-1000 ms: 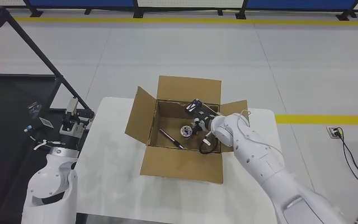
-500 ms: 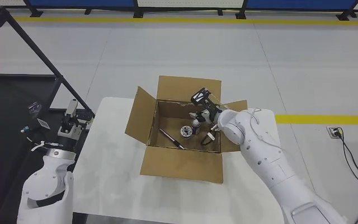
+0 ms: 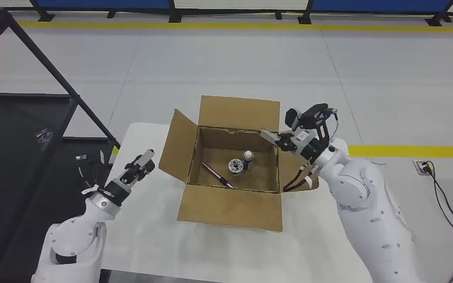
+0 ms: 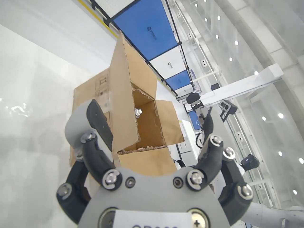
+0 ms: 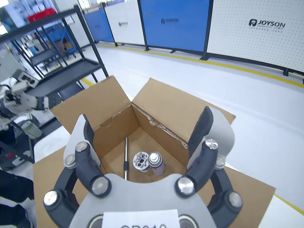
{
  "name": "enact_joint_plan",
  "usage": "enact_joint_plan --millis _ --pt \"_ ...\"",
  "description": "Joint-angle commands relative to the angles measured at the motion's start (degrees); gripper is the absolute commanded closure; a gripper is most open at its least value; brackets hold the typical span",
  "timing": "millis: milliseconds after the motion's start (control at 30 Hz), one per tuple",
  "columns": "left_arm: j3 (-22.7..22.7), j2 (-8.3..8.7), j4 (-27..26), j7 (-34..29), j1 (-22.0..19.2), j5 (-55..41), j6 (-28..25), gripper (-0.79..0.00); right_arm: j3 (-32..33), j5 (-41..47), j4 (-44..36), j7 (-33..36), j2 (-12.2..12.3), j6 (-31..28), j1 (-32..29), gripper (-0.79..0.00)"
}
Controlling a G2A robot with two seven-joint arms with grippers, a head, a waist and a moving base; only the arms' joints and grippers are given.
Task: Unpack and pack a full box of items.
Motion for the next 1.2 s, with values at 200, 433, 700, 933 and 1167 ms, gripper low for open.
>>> enact_joint_plan --millis 200,433,700,933,1167 --pt "4.75 0.2 -1.85 -1.79 -0.23 1.67 0.27 -0.785 3.22 2.92 -0.8 -0.26 0.45 0.65 -2.36 -0.785" --pt "9.3 0.18 -2.36 -1.56 -1.67 3.74 1.07 -0.785 6.01 8.42 0.32 -0.03 0.73 1.84 -3.92 -0.785" --pt "15.12 -0.03 -0.83 -2.8 -4.78 4.79 3.66 -0.785 15.3 27.88 8.77 15.6 2.72 -1.08 -3.77 -0.785" --pt "19.57 -0.28 2.0 -2.39 -7.42 7.39 5.49 -0.785 16.12 35.45 16.45 29.25 4.01 0.29 -1.37 -0.785" --pt "22.63 -0.46 4.91 -1.32 -9.57 10.26 7.07 -0.785 9.86 38.27 22.09 37.18 3.84 -1.2 4.0 -0.785"
